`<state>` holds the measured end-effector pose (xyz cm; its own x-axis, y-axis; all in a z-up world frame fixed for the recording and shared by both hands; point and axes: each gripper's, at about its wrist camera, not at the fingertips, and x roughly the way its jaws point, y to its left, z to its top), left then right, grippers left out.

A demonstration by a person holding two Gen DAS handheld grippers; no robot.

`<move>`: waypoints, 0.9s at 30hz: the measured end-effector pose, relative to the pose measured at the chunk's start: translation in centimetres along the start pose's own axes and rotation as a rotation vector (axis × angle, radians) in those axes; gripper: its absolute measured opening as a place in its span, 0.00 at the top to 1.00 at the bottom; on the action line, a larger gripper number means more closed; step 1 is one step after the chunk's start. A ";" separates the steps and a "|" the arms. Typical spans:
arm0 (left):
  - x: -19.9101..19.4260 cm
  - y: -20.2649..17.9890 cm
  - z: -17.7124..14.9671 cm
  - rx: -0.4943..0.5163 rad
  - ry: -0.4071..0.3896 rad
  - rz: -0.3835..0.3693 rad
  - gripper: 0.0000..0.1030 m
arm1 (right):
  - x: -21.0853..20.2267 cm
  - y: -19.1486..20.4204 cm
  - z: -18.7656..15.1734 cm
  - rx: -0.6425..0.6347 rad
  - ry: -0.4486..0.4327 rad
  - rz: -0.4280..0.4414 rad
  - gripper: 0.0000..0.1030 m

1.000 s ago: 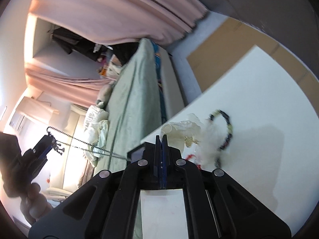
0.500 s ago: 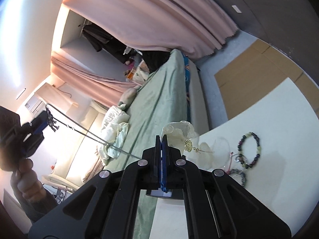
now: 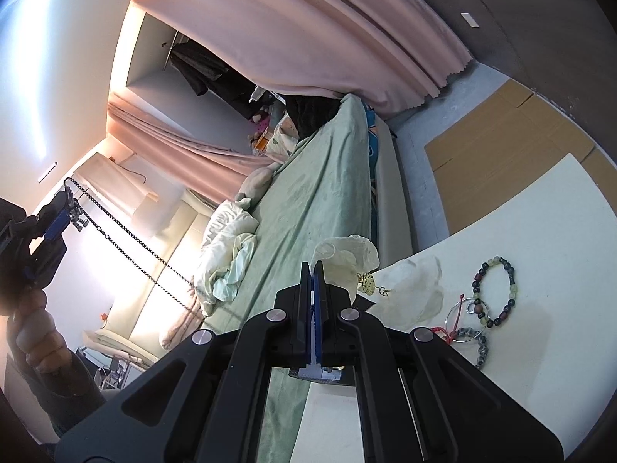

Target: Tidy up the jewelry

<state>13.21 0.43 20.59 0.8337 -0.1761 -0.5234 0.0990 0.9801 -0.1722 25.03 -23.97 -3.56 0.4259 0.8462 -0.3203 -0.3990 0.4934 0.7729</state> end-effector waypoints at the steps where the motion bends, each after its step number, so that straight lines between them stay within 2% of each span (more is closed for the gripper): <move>1: -0.1 0.1 0.0 -0.002 -0.002 0.002 0.89 | 0.1 0.0 0.0 -0.003 0.002 0.000 0.97; 10: -0.8 1.1 -0.3 -0.010 -0.014 0.039 0.89 | 0.6 0.7 -0.1 -0.020 0.007 0.036 0.97; 14: 0.8 2.5 -1.3 -0.041 0.029 0.036 0.88 | 1.0 1.4 -0.5 -0.035 0.014 0.048 0.97; 21: 4.7 5.8 -5.1 -0.131 0.136 0.059 0.88 | 2.0 2.4 -1.0 -0.041 0.030 0.073 0.97; 27: 6.0 8.2 -8.0 -0.182 0.185 0.071 0.87 | 3.7 3.8 -1.6 -0.053 0.055 0.106 0.97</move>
<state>14.65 6.66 9.38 0.7200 -0.1372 -0.6803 -0.0700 0.9609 -0.2679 23.78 -18.69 -2.68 0.3344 0.9031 -0.2694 -0.4823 0.4095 0.7744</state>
